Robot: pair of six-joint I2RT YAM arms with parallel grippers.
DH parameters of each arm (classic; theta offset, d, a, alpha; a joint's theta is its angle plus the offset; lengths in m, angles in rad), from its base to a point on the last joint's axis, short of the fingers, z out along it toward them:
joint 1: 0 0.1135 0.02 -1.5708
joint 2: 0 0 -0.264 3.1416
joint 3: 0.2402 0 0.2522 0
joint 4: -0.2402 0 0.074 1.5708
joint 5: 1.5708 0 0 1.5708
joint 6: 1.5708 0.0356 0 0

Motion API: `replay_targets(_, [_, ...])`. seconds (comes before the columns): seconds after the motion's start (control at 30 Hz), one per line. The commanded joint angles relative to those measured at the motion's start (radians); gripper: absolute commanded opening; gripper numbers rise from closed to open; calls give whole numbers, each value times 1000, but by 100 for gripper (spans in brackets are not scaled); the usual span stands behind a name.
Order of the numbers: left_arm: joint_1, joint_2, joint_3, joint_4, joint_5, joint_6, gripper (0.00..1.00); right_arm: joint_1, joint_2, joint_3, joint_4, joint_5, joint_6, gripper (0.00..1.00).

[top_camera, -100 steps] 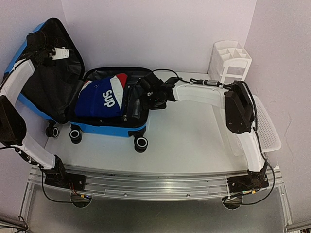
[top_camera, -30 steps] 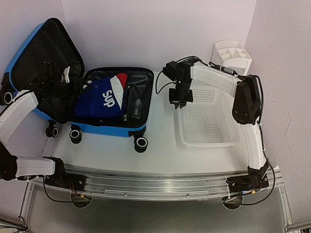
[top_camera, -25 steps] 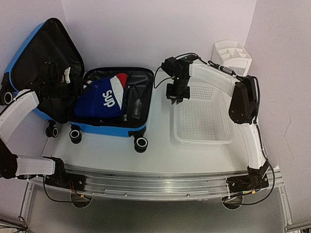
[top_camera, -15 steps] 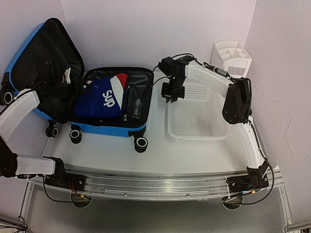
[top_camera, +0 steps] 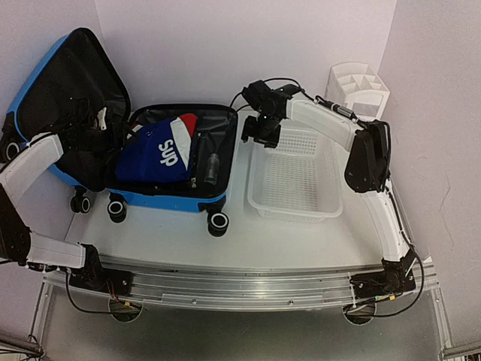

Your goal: Open, take out, and arrange the luggage

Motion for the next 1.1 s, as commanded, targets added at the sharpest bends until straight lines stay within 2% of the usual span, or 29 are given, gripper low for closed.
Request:
replay_targets(0.0, [41,80,74,-15,43,27,85,44,-140,19,122,99,-94,67])
replay_targets(0.07, [42,93,75,3,50,34,88,80,-120,39,223,5,-129,71])
replay_targets(0.2, [42,118,68,28,40,37,91,116,-29,90,374,-210,-74,85])
replay_targets(0.33, [67,135,65,45,40,29,94,165,11,58,566,-272,-29,90])
replay_targets(0.47, [81,169,79,69,37,26,95,169,97,88,613,-315,66,91])
replay_targets(0.6, [101,239,120,35,84,0,96,173,177,120,653,-367,126,83])
replay_targets(0.73, [126,354,179,-46,163,48,87,180,214,126,655,-367,141,80])
replay_targets(0.83, [124,362,161,-13,168,56,84,183,221,122,666,-379,144,79])
replay_targets(0.97, [110,373,153,16,178,59,77,186,248,135,701,-416,181,66])
replay_targets(1.07, [101,380,135,39,175,54,76,187,255,143,713,-423,187,56])
